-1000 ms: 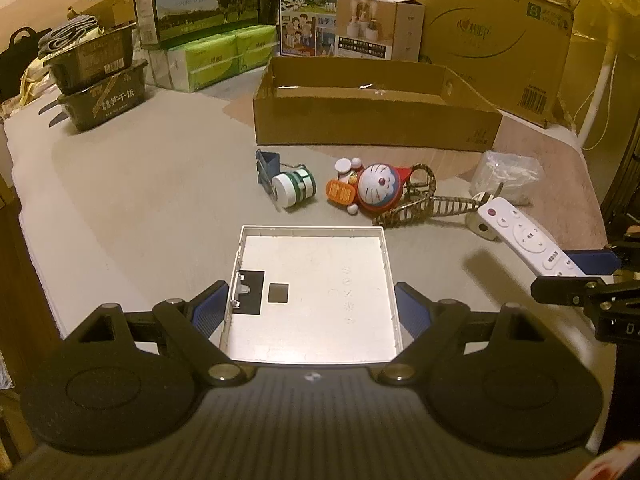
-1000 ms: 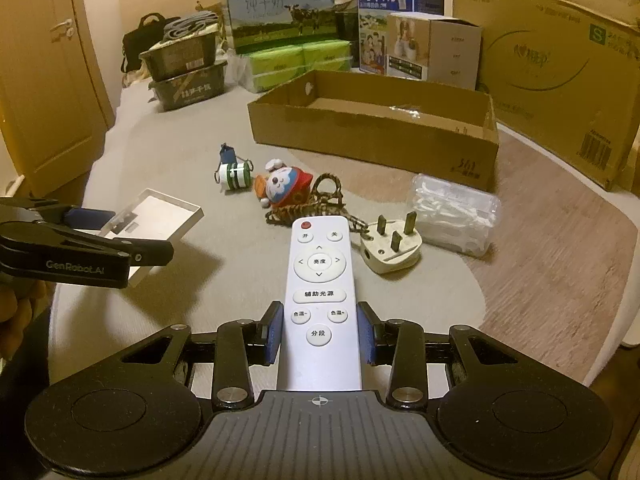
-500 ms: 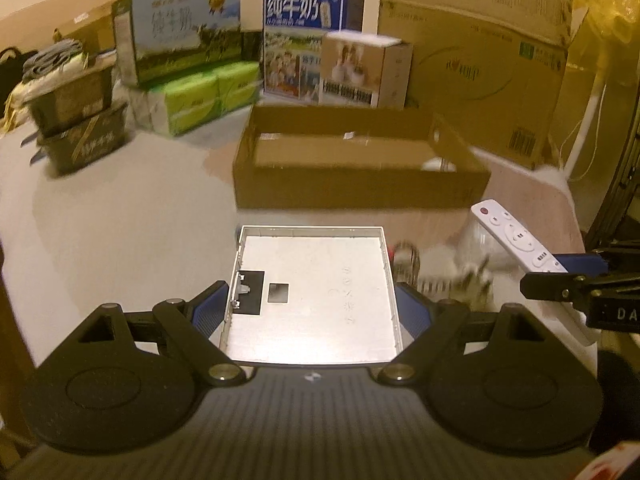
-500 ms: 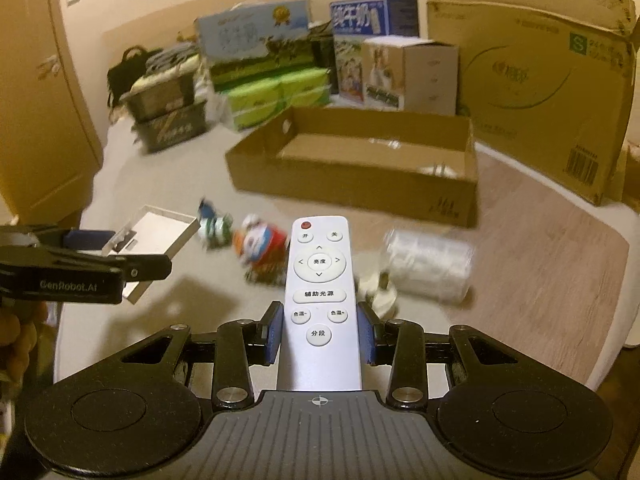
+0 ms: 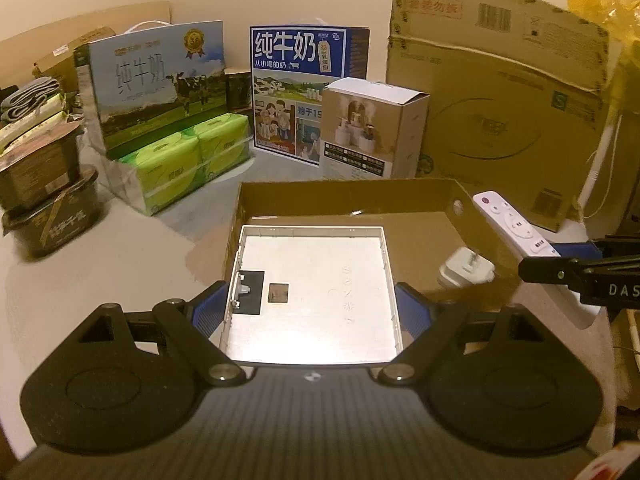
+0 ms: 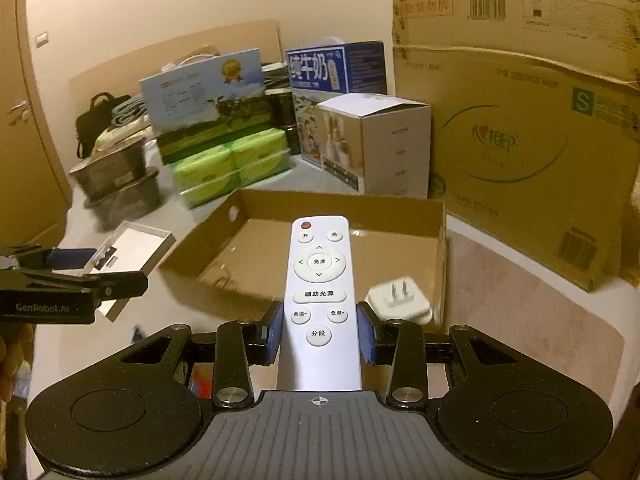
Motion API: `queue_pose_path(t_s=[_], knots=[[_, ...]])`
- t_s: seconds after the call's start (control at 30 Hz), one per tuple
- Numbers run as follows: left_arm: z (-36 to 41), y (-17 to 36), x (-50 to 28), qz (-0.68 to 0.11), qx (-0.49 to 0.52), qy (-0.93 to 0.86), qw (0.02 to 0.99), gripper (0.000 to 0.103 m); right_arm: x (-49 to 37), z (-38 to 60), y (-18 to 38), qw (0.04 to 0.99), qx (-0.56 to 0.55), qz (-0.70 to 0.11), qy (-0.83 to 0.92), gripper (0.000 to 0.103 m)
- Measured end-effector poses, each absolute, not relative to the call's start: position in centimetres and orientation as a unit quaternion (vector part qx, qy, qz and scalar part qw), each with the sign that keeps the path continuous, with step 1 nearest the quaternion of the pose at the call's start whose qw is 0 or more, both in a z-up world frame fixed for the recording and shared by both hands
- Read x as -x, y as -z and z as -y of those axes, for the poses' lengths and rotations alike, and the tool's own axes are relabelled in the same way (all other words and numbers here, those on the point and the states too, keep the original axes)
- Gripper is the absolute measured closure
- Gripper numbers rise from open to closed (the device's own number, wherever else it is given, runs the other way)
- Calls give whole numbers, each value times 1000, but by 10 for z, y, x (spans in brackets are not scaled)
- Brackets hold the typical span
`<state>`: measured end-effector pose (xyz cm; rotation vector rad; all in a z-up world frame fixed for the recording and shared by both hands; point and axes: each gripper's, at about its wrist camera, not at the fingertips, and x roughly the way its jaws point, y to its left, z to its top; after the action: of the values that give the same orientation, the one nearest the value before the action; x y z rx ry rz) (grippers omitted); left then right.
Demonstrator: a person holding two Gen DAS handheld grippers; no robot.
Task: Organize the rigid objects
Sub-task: 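Carry the panel into the box and release it with the left gripper while the right carries the remote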
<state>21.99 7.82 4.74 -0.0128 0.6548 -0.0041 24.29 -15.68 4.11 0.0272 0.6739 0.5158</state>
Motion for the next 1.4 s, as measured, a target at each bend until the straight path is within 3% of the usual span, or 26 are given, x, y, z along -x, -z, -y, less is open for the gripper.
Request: queue_pose_path(t_s=[0.67,1.4], knots=[[-86,2,-343,-350,-7,17,937,17,-364,123,7,902,-15,-365,-231,64],[-94,6,-352,-337,0,5,941,15,-372,120,18,899,-25,-376,-224,64]])
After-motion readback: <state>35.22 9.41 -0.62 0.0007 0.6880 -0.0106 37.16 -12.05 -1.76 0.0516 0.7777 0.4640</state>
